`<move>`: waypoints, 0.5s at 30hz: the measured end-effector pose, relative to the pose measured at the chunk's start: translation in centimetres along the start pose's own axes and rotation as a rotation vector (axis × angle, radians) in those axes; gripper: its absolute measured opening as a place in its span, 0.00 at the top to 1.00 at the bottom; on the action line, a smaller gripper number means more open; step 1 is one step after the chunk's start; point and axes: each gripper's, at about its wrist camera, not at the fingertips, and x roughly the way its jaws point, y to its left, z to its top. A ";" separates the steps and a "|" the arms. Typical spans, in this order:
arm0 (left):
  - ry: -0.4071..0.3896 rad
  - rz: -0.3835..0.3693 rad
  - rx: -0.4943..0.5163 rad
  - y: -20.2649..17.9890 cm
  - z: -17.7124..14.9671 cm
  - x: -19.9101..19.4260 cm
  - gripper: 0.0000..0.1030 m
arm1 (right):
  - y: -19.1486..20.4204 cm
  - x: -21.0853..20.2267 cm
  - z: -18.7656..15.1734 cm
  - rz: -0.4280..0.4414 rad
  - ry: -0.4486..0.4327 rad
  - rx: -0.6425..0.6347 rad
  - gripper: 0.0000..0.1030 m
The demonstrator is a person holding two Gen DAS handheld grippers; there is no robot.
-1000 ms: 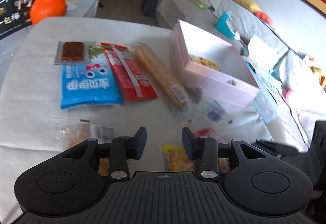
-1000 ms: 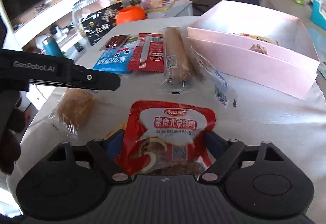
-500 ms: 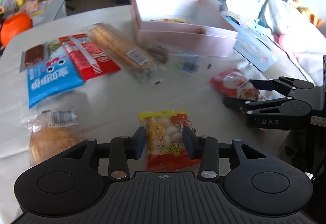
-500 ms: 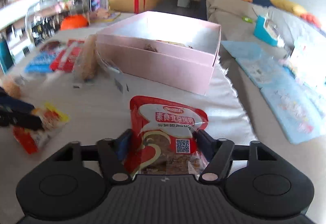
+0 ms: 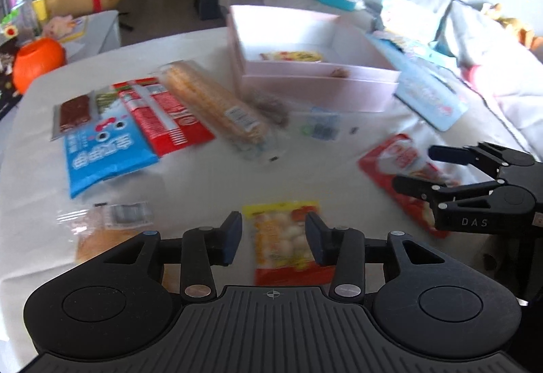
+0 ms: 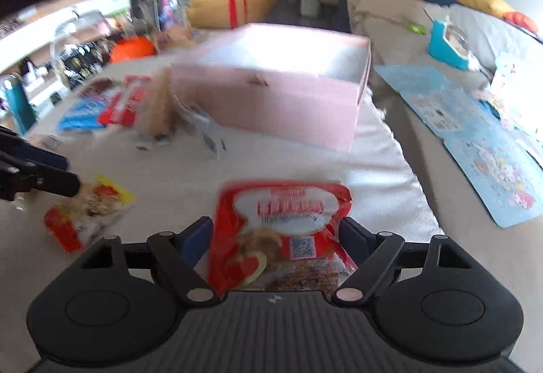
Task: Organize snacks
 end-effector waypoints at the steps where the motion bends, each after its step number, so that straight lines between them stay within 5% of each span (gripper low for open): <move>1: 0.001 -0.006 0.015 -0.5 0.0 0.1 0.56 | -0.3 -0.4 0.0 0.017 -0.016 0.008 0.21; 6: 0.045 -0.011 0.109 -3.1 -0.5 1.7 0.55 | -1.2 0.1 0.1 -0.024 -0.006 0.026 0.21; 10: 0.044 0.077 0.222 -4.2 -0.8 2.2 0.51 | -2.1 1.4 -0.4 -0.023 0.035 0.090 0.21; 15: 0.047 0.164 0.177 -2.4 -0.8 2.3 0.51 | -1.9 1.5 -0.5 -0.028 0.029 0.085 0.20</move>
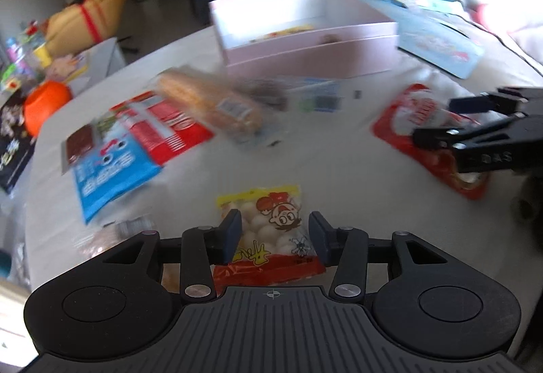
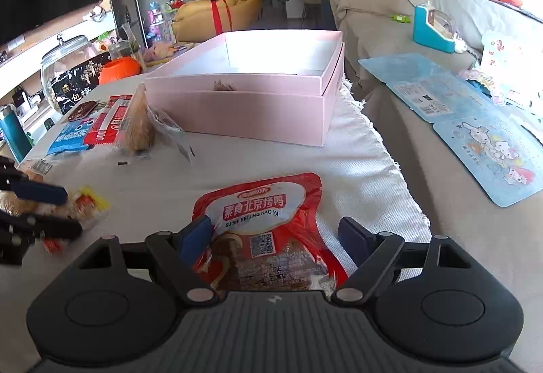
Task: Organize snacks
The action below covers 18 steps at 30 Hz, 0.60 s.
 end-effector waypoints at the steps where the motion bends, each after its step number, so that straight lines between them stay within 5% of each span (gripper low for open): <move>1: -0.001 -0.009 -0.014 0.2 0.0 -0.1 0.51 | 0.0 0.0 0.0 -0.002 -0.001 -0.002 0.20; 8: 0.002 -0.109 -0.033 -0.6 0.3 0.0 0.23 | 0.4 0.1 -0.2 -0.012 -0.003 -0.011 0.19; 11: -0.014 -0.170 -0.065 -0.1 0.3 -0.7 0.25 | 0.4 0.1 -0.2 -0.012 -0.003 -0.010 0.19; 18: 0.023 -0.052 -0.090 1.6 0.1 0.3 0.30 | 0.4 0.2 -0.2 -0.012 -0.003 -0.012 0.18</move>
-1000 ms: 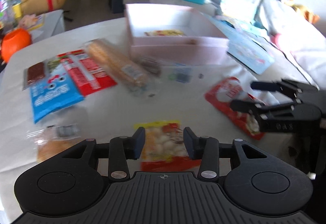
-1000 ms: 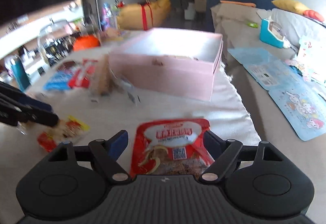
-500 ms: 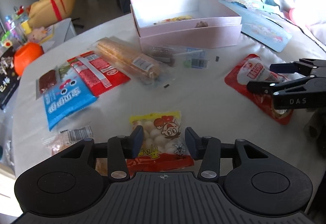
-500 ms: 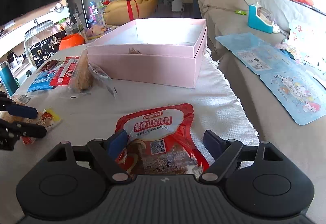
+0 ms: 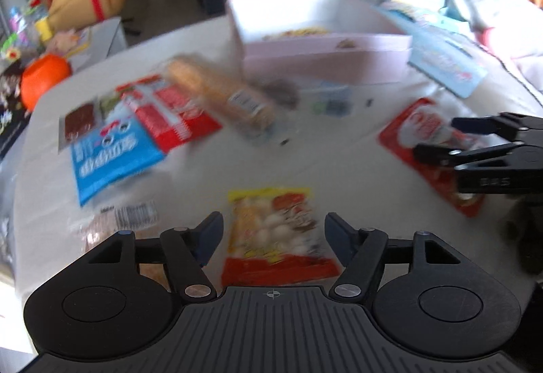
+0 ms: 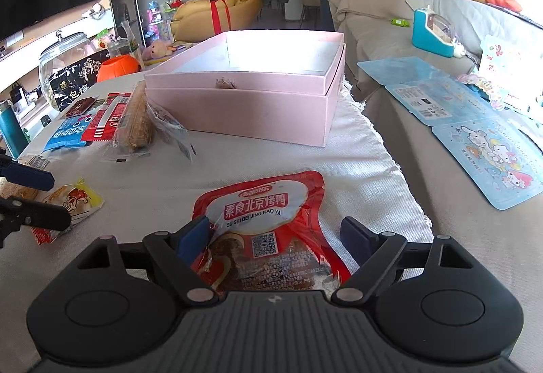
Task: Organize snacks
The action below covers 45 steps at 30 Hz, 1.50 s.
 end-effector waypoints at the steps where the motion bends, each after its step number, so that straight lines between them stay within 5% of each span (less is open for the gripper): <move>1: 0.011 -0.005 -0.009 0.2 0.0 0.4 0.30 | 0.0 0.0 0.0 0.000 0.000 0.000 0.18; 23: -0.064 -0.001 -0.054 -0.2 -1.2 1.1 0.27 | 0.9 1.1 0.6 0.050 0.077 -0.093 0.00; 26: -0.074 -0.012 -0.070 0.0 -1.3 1.0 0.27 | 1.1 0.7 0.7 0.044 0.072 -0.111 0.17; 34: -0.088 -0.036 -0.137 1.3 -1.5 0.6 0.36 | 1.8 -2.0 1.2 0.029 0.053 -0.130 0.42; 41: -0.091 -0.036 -0.135 1.1 -1.8 0.4 0.37 | 1.7 -2.7 0.5 0.019 0.060 -0.106 0.44; 45: -0.088 -0.145 -0.196 1.6 -1.3 0.3 0.39 | 1.6 -2.8 0.3 0.008 0.055 -0.085 0.44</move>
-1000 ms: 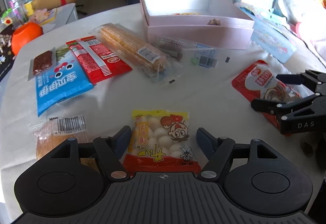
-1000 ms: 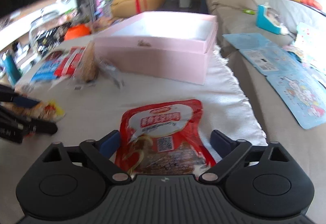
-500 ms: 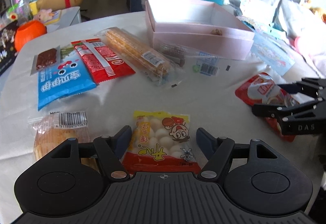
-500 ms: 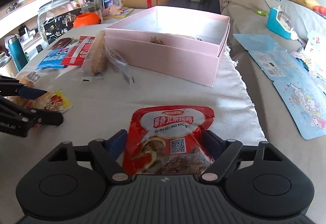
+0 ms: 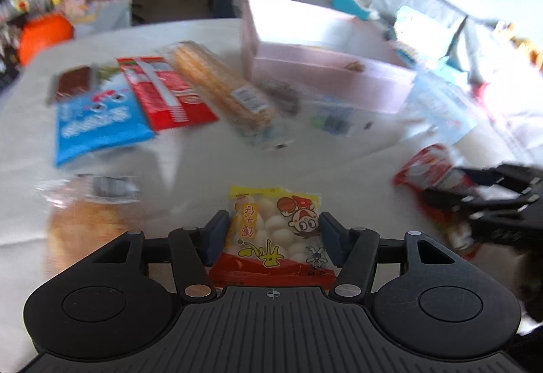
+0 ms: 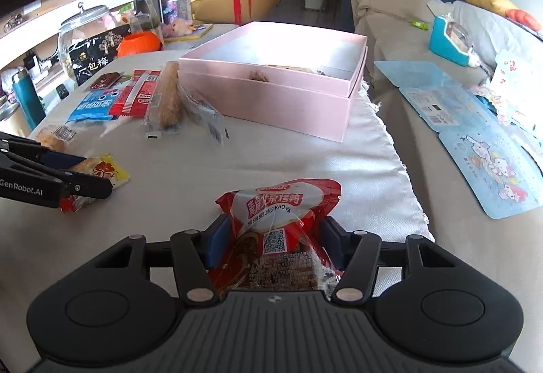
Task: Organize snacks
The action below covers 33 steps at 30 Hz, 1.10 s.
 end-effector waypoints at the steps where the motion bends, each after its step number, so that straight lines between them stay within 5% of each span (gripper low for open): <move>1: 0.002 -0.020 -0.012 -0.1 0.2 0.0 0.39 | -0.1 -0.1 0.0 -0.004 -0.004 0.004 0.44; 13: 0.008 -0.013 0.022 -1.8 0.4 -0.4 0.40 | -0.5 -2.0 0.3 0.030 -0.054 0.030 0.44; 19: 0.032 -0.017 0.027 -1.8 0.1 0.0 0.40 | -0.4 -0.5 -0.6 -0.029 -0.010 0.011 0.36; 24: 0.052 -0.016 0.029 -1.9 -0.1 0.4 0.40 | -1.8 0.9 -1.0 0.022 0.037 0.096 0.22; 29: 0.054 -0.014 0.033 -1.9 -0.1 0.3 0.40 | -0.2 1.2 -1.5 0.000 0.033 0.042 0.10; 33: 0.055 -0.009 0.042 -2.1 -0.2 0.3 0.40 | 0.3 1.2 -1.7 -0.017 0.028 0.031 0.09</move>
